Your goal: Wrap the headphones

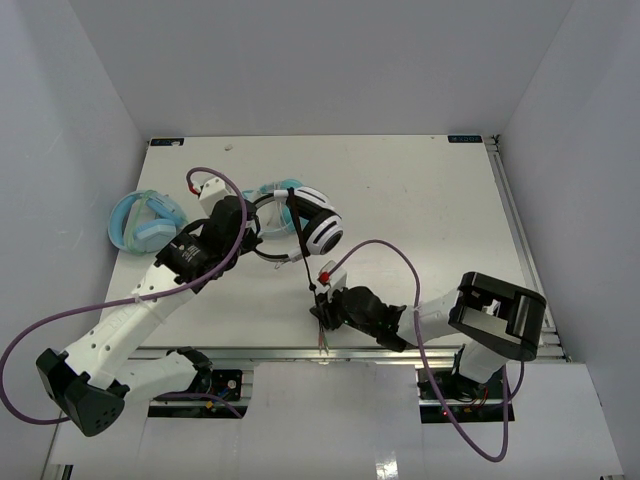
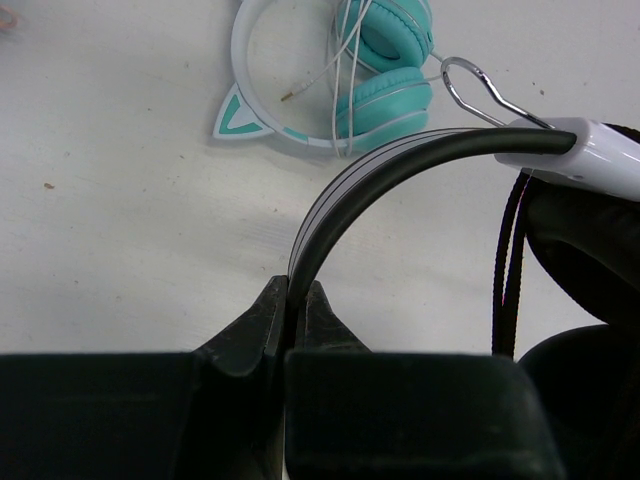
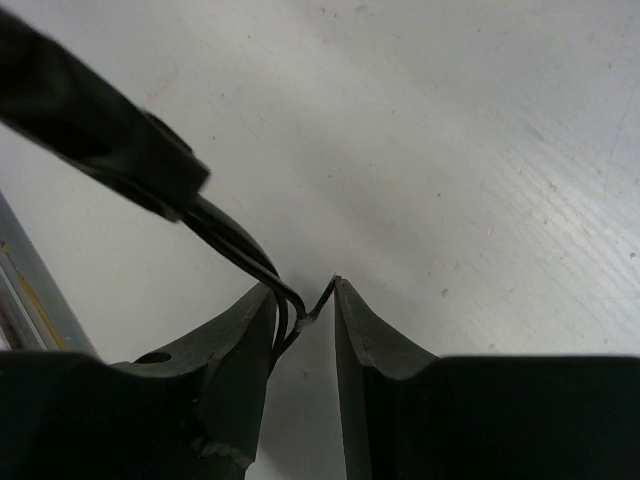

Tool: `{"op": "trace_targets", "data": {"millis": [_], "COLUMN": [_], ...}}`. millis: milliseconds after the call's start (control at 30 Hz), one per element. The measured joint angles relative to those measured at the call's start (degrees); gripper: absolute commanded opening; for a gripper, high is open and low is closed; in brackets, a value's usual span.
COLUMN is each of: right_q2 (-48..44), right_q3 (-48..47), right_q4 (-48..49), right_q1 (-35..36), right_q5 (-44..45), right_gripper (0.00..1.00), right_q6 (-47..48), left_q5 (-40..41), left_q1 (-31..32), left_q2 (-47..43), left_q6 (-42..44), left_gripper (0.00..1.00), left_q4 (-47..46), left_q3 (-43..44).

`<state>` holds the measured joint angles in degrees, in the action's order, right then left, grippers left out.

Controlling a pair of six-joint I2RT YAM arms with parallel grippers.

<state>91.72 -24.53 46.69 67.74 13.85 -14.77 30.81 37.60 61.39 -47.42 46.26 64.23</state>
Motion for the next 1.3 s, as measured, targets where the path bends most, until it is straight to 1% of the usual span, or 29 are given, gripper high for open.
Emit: {"op": "trace_targets", "data": {"millis": [167,400,533,600,733,867,1000,1100,1200,1300], "right_q2": [2.8,5.2,4.9,3.3,-2.7,-10.0,-17.4,-23.3,-28.6,-33.5], "right_q3": [2.0,2.4,3.9,5.3,7.9,8.9,8.7,6.8,2.8,-2.1], "right_q4": [4.6,9.0,10.4,10.2,9.2,8.5,4.8,-0.4,-9.6,-20.2], "right_q1": [1.1,2.2,2.4,2.4,1.4,-0.8,-4.8,-9.1,-12.1,-14.3], "right_q5": [0.3,1.5,3.6,4.7,6.1,6.4,4.2,-0.1,-4.1,-7.5], "right_gripper": [0.32,0.08,0.08,0.08,0.08,0.08,0.08,0.08,0.08,0.08], "right_q6": [-1.2,-2.5,-3.4,-3.4,-2.8,-2.1,-0.6,0.6,2.0,4.0], "left_q5": [0.0,0.0,-1.7,-4.8,-12.5,-19.6,-24.5,-29.4,-33.9,-36.1], "left_q1": [0.0,0.0,0.0,0.0,0.0,0.0,-0.1,-0.2,-0.3,-0.3], "left_q2": [0.0,-0.3,-1.4,-2.7,-5.1,-6.9,-6.9,-6.9,-6.8,-7.2], "left_q6": [0.0,0.0,2.4,5.1,10.7,17.1,24.8,30.6,37.0,45.0], "left_gripper": [0.0,0.0,0.0,0.0,0.0,0.0,0.0,0.0,0.0,0.0], "left_q4": [0.0,0.0,0.0,-0.2,0.6,2.5,6.0,6.2,5.8,4.6], "left_q3": [0.0,0.0,0.0,0.0,1.5,5.3,11.5,13.8,13.7,11.8]}}
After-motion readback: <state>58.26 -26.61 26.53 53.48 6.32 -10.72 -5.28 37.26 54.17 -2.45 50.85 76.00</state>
